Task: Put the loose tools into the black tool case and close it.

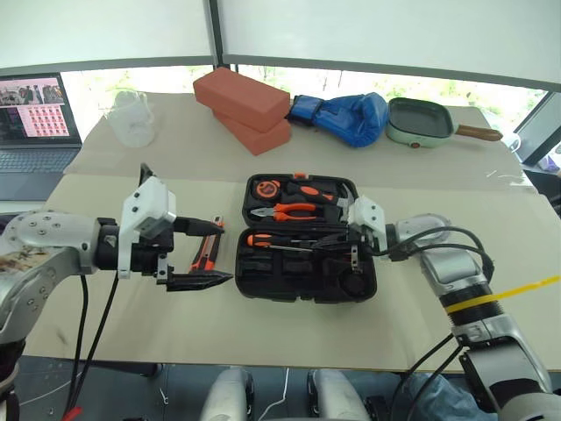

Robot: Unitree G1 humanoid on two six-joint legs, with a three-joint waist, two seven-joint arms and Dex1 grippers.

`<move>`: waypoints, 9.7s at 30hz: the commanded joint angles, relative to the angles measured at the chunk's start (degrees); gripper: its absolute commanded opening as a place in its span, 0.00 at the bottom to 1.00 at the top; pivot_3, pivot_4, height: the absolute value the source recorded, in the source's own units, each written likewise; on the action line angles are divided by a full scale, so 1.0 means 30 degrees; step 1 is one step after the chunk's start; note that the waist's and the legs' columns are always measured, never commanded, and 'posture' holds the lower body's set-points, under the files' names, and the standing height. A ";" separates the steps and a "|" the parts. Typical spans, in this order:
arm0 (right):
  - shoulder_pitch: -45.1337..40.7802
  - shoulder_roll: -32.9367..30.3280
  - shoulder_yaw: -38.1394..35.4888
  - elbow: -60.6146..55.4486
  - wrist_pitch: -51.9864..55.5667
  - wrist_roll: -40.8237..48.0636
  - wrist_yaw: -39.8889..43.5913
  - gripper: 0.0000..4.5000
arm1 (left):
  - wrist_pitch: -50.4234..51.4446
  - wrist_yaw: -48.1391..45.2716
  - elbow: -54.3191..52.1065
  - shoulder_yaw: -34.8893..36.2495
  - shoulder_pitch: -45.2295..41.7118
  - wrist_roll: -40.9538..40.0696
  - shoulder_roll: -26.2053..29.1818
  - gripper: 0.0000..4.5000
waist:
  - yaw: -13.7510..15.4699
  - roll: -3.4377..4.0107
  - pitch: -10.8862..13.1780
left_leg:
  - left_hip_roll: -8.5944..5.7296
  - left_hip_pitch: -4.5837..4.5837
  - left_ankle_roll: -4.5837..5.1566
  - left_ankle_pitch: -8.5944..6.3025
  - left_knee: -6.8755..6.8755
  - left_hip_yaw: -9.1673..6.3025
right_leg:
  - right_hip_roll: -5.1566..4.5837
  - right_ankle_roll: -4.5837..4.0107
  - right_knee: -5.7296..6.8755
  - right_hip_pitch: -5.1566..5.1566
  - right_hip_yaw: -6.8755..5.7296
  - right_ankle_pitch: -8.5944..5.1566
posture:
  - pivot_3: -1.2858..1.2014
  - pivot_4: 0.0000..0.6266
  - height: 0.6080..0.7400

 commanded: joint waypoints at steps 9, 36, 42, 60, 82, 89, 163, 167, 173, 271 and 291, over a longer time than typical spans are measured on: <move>0.0442 -0.0620 0.2653 0.0895 -0.2410 -0.3640 -0.0119 0.02 | -0.0633 -0.0316 -0.0029 -0.0023 -0.0487 0.0503 0.0086 1.00 | -0.0024 -0.0005 -0.0011 | 0.0005 0.0060 -0.0004 0.0002 -0.0001 0.0001 | 0.0010 -0.0006 0.0014 0.0044 -0.0001 0.0001 | 0.52 0.24 0.99; 0.2371 -0.5088 -0.6011 -1.3427 1.0001 1.0810 0.0304 1.00 | 0.0339 0.5642 -0.0319 1.1917 1.3494 0.3906 -0.4129 1.00 | -0.0088 0.0054 0.0068 | 0.0053 0.0054 -0.0038 -0.0014 -0.0146 -0.0012 | -0.0036 -0.0071 -0.0054 -0.0020 -0.0018 -0.0013 | 0.52 0.24 0.99; 0.2733 -0.5144 -0.5793 -1.3671 0.9623 1.0869 -0.0133 1.00 | -0.0830 0.5087 0.0927 1.3237 1.5690 0.5112 -0.4438 1.00 | 0.0239 0.0030 0.0064 | 0.0036 0.0061 -0.0041 -0.0015 -0.0146 -0.0009 | -0.0071 -0.0077 -0.0081 -0.0007 -0.0034 -0.0016 | 0.52 0.24 0.99; 0.4110 -0.4340 -0.5906 -1.6287 0.9616 1.0948 -0.3337 1.00 | 0.5830 0.5789 0.9286 -0.0758 -0.1382 0.6119 0.1187 1.00 | 0.0194 -0.0001 0.0070 | 0.0024 0.0024 -0.0108 0.0030 -0.0208 -0.0029 | 0.0002 -0.0116 -0.0061 -0.0051 -0.0080 0.0003 | 0.52 0.24 0.99; 0.6775 -0.4621 -0.6702 -1.8628 0.9399 1.2059 -0.5806 1.00 | 0.0726 0.0474 2.3421 -1.0239 -1.1471 1.3934 -0.3265 0.76 | 0.0456 -0.0047 0.0082 | -0.0023 0.0009 -0.0102 0.0042 -0.0140 -0.0033 | 0.0016 -0.0087 -0.0024 -0.0023 -0.0076 -0.0011 | 0.52 0.24 0.99; 0.6606 -0.4876 -0.6515 -1.8219 0.8978 1.1641 -0.5723 1.00 | 0.0219 -0.0004 2.4600 -0.9727 -1.1835 1.4943 -0.3945 0.18 | 0.0480 -0.0018 0.0049 | -0.0039 0.0010 -0.0097 0.0040 -0.0124 -0.0041 | -0.0003 -0.0064 -0.0018 -0.0006 -0.0075 -0.0019 | 0.52 0.24 0.99; 1.3044 -0.5751 -0.9928 -1.9755 0.8852 1.2141 -0.8967 1.00 | -0.3217 -0.5977 1.0042 -0.8398 -0.9482 1.1380 -0.8210 0.35 | 0.0425 -0.0080 0.0082 | -0.0011 -0.0138 -0.0015 -0.0008 0.0142 -0.0164 | 0.0016 0.0011 0.0027 -0.0007 -0.0088 0.0005 | 0.52 0.24 0.99; 1.2934 -0.5907 -0.9983 -1.9572 0.8902 1.2144 -0.8823 1.00 | -0.7309 -0.4400 1.1309 -0.8225 -0.7660 1.2009 -0.9138 0.01 | 0.0506 -0.0081 0.0083 | -0.0020 -0.0145 -0.0015 -0.0008 0.0154 -0.0165 | 0.0005 0.0014 0.0024 -0.0002 -0.0096 0.0007 | 0.52 0.24 0.99; 1.2859 -0.6075 -1.0050 -1.9441 0.9001 1.2231 -0.8672 1.00 | -0.9719 -0.2544 1.3174 -0.7885 -0.7045 1.2136 -1.0635 0.01 | 0.0498 -0.0081 0.0083 | -0.0026 -0.0147 -0.0014 -0.0008 0.0158 -0.0164 | 0.0007 0.0016 0.0024 -0.0001 -0.0097 0.0010 | 0.52 0.24 0.99; 0.7905 -0.4431 -0.5192 -1.8262 0.7648 0.9224 -0.6809 1.00 | 1.1988 0.9466 0.9375 -0.7362 -0.9921 0.7188 -0.5951 1.00 | 0.0401 -0.0118 -0.0064 | -0.0029 -0.0068 -0.0040 -0.0015 0.0035 -0.0105 | 0.0028 -0.0034 0.0014 -0.0018 -0.0052 -0.0005 | 0.52 0.24 0.99; 0.9149 -0.4651 -0.6395 -1.9230 0.7963 1.0321 -0.8224 1.00 | 1.0419 0.8049 1.3416 -0.9764 -0.9753 0.8765 -0.6447 0.34 | 0.0447 -0.0083 -0.0091 | -0.0044 0.0011 -0.0035 -0.0013 0.0048 -0.0112 | 0.0012 -0.0018 0.0023 0.0063 -0.0044 -0.0010 | 0.52 0.24 0.99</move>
